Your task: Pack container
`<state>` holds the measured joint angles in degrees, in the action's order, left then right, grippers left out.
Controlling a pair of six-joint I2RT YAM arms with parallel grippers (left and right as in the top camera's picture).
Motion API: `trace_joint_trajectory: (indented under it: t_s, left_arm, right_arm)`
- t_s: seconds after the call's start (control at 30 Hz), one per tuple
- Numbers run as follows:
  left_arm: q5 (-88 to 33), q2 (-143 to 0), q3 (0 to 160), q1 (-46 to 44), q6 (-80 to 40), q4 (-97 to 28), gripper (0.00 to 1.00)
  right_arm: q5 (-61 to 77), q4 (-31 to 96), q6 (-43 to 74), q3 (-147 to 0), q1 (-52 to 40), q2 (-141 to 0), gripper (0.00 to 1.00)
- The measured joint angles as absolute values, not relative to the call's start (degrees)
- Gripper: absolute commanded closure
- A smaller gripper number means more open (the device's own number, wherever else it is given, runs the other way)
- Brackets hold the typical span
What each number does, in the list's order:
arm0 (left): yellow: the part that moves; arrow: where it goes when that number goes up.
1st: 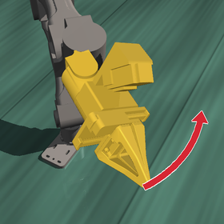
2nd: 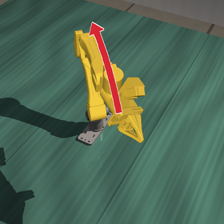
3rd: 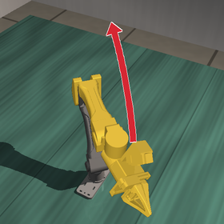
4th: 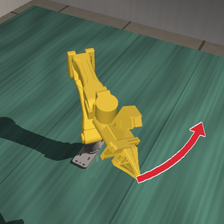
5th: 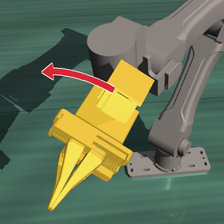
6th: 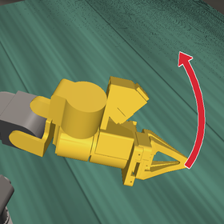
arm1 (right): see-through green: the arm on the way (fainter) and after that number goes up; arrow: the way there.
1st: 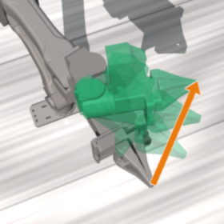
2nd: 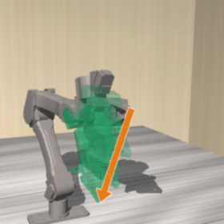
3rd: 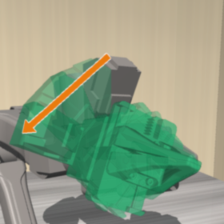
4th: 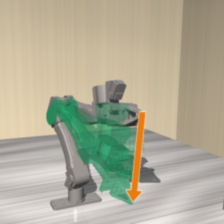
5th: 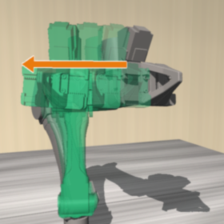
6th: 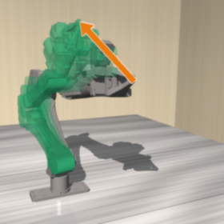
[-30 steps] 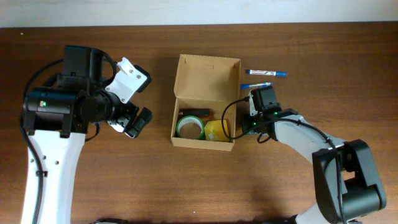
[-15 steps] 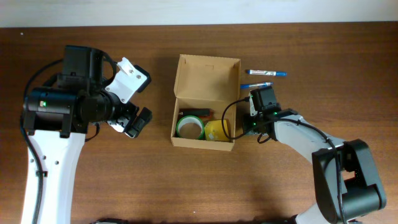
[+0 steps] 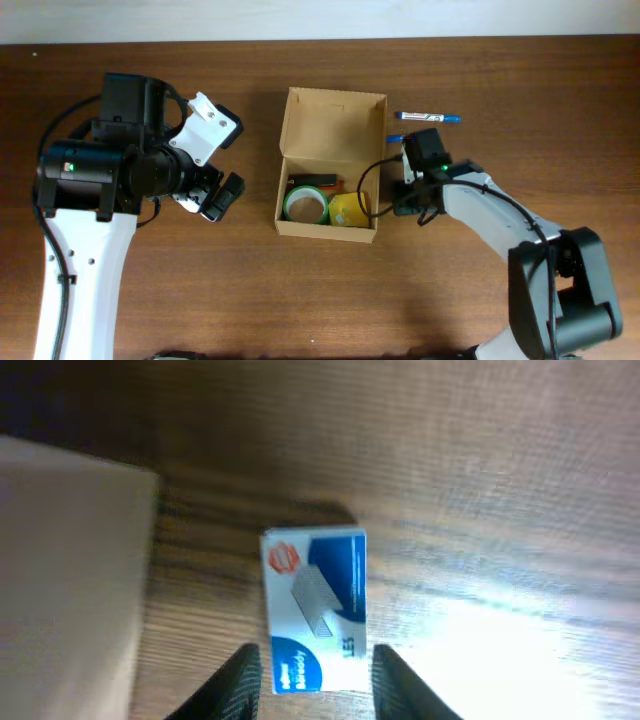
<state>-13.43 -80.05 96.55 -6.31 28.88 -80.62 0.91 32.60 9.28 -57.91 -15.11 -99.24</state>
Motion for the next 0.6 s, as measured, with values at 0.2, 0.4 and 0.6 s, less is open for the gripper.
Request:
trace_joint_trajectory:
  t_s: [0.2, 0.4, 0.6]
  left_arm:
    - [-13.4, -80.1, 96.6, -6.3, 28.9, -80.6, 0.0]
    - [-13.4, -80.1, 96.6, -6.3, 28.9, -80.6, 0.0]
    - [-13.4, -80.1, 96.6, -6.3, 28.9, -80.6, 0.0]
  right_arm:
    - [0.9, 32.4, 7.9, -59.1, -15.1, -97.1, 0.5]
    - [0.9, 29.7, 7.5, -58.9, -15.1, -97.2, 0.5]
    - [0.9, 28.0, 7.0, -58.7, -15.1, -99.6, 0.5]
